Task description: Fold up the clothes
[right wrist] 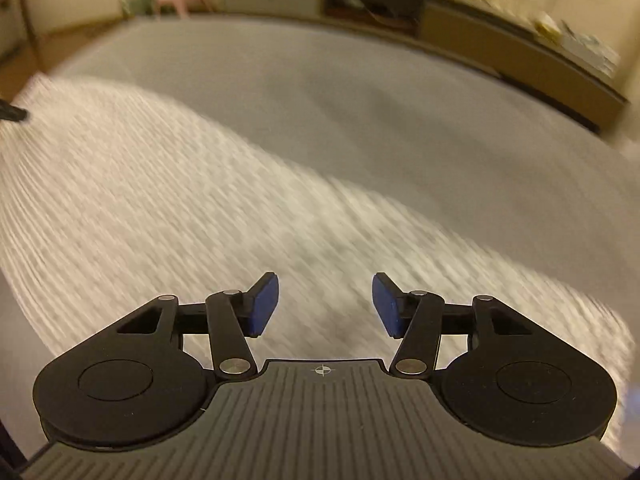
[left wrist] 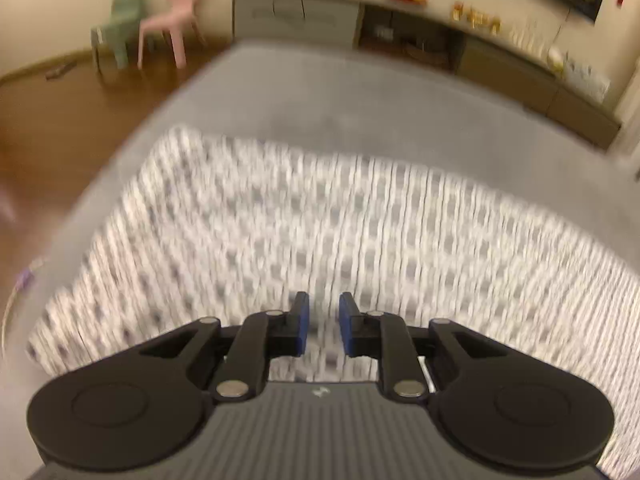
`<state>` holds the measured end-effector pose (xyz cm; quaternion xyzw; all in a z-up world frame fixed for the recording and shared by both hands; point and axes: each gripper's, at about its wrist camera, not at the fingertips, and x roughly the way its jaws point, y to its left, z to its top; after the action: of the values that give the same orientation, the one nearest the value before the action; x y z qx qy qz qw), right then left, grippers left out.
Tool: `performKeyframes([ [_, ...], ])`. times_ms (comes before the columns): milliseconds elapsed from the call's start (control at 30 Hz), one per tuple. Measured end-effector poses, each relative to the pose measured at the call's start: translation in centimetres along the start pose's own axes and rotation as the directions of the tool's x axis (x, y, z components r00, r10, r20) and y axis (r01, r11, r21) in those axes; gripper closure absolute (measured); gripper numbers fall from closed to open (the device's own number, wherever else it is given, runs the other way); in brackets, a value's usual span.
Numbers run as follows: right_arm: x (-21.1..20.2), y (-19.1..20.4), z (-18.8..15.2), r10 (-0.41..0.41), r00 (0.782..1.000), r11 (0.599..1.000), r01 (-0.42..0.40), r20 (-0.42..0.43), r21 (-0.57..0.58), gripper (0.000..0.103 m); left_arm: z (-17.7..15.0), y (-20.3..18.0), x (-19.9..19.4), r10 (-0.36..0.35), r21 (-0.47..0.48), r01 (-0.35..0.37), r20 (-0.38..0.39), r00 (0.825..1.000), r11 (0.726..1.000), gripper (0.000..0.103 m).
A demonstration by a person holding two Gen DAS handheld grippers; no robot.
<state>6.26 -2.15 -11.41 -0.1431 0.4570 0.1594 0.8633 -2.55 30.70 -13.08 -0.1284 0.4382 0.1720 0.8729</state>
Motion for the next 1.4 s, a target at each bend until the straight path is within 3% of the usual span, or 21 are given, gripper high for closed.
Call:
performKeyframes([
  [100,-1.1,-7.3,-3.8,-0.054,0.998,0.988,0.060,-0.043,0.143,0.042,-1.2,1.0,0.4,0.021,-0.014,-0.021,-0.011,1.000,1.000,0.094],
  [200,-2.0,-12.9,-6.4,-0.089,0.995,0.952,0.101,-0.054,0.290,0.041,0.0,2.7,0.3,0.124,-0.018,-0.124,-0.013,0.992,0.992,0.089],
  [233,-2.2,-14.1,-7.0,-0.104,0.993,0.939,0.114,-0.048,0.326,0.042,0.3,3.3,0.2,0.159,-0.040,-0.160,-0.025,0.987,0.986,0.080],
  [267,-2.3,-14.7,-7.4,-0.116,0.993,0.930,0.121,-0.036,0.348,0.046,0.7,3.9,-0.1,0.189,-0.062,-0.191,-0.037,0.981,0.980,0.083],
  [333,-2.7,-14.4,-7.6,-0.133,0.991,0.921,0.126,-0.007,0.370,0.053,0.3,3.7,-1.7,0.145,-0.109,-0.149,-0.047,0.988,0.983,0.084],
  [433,-4.1,-11.3,-7.1,-0.054,0.994,0.958,0.023,0.100,0.286,0.053,-1.4,0.7,-4.2,0.003,-0.043,-0.005,-0.040,0.999,0.999,0.083],
  [467,-4.4,-10.1,-6.8,0.010,0.992,0.972,-0.039,0.125,0.231,0.051,-2.1,-0.2,-4.5,-0.028,-0.013,0.028,-0.049,0.998,1.000,0.080],
  [533,-4.1,-8.0,-6.4,0.119,0.986,0.986,-0.132,0.116,0.106,0.043,-3.4,-0.4,-4.0,0.000,0.020,0.002,-0.066,0.998,1.000,0.080],
  [600,-2.8,-7.2,-6.7,0.118,0.992,0.992,-0.119,0.032,0.031,0.043,-4.6,-0.5,-3.5,0.030,0.050,-0.026,-0.079,0.996,0.998,0.082],
  [633,-2.3,-7.7,-6.9,0.094,0.996,0.995,-0.094,0.013,0.026,0.031,-4.7,0.7,-3.7,0.068,0.037,-0.065,-0.061,0.996,0.997,0.082],
  [733,-1.9,-10.8,-7.3,0.030,0.999,0.996,-0.028,-0.020,0.088,0.031,-4.8,4.8,-4.6,0.131,-0.076,-0.135,-0.051,0.990,0.988,0.074],
  [767,-1.9,-12.0,-7.6,0.015,1.000,0.993,-0.012,-0.025,0.120,0.031,-4.8,6.3,-4.9,0.144,-0.123,-0.150,-0.056,0.988,0.981,0.055],
  [833,-1.8,-13.4,-8.0,-0.002,1.000,0.987,0.007,-0.031,0.159,0.031,-4.8,9.2,-5.6,0.171,-0.217,-0.181,-0.067,0.983,0.959,0.066],
  [933,-1.9,-14.2,-8.3,-0.020,0.999,0.981,0.026,-0.033,0.192,0.033,-4.8,13.5,-6.7,0.203,-0.351,-0.220,-0.085,0.976,0.910,0.069],
  [1000,-2.1,-14.5,-8.3,-0.026,0.999,0.976,0.031,-0.027,0.216,0.039,-4.3,13.2,-8.1,0.125,-0.405,-0.128,-0.033,0.992,0.906,0.069],
  [1033,-2.6,-14.9,-8.4,-0.035,0.999,0.967,0.038,-0.013,0.253,0.041,-3.7,11.2,-8.3,0.081,-0.379,-0.080,-0.013,0.997,0.922,0.069],
  [1133,-4.6,-16.9,-9.2,-0.045,0.998,0.915,0.026,0.037,0.402,0.026,-1.9,5.2,-8.6,-0.056,-0.295,0.065,0.038,0.998,0.953,0.067],
  [1167,-5.1,-17.6,-9.6,-0.043,0.998,0.894,0.018,0.046,0.448,0.026,-1.3,3.3,-8.8,-0.102,-0.265,0.113,0.052,0.993,0.958,0.064],
  [1333,-3.8,-20.1,-12.3,-0.068,0.996,0.830,0.089,-0.059,0.551,0.026,1.0,-7.5,-8.8,-0.326,-0.093,0.333,0.081,0.942,0.938,0.055],
  [1400,-2.5,-19.4,-11.9,-0.096,0.993,0.852,0.120,-0.074,0.510,0.026,1.0,-12.9,-7.8,-0.402,-0.010,0.403,0.053,0.914,0.915,0.054],
])
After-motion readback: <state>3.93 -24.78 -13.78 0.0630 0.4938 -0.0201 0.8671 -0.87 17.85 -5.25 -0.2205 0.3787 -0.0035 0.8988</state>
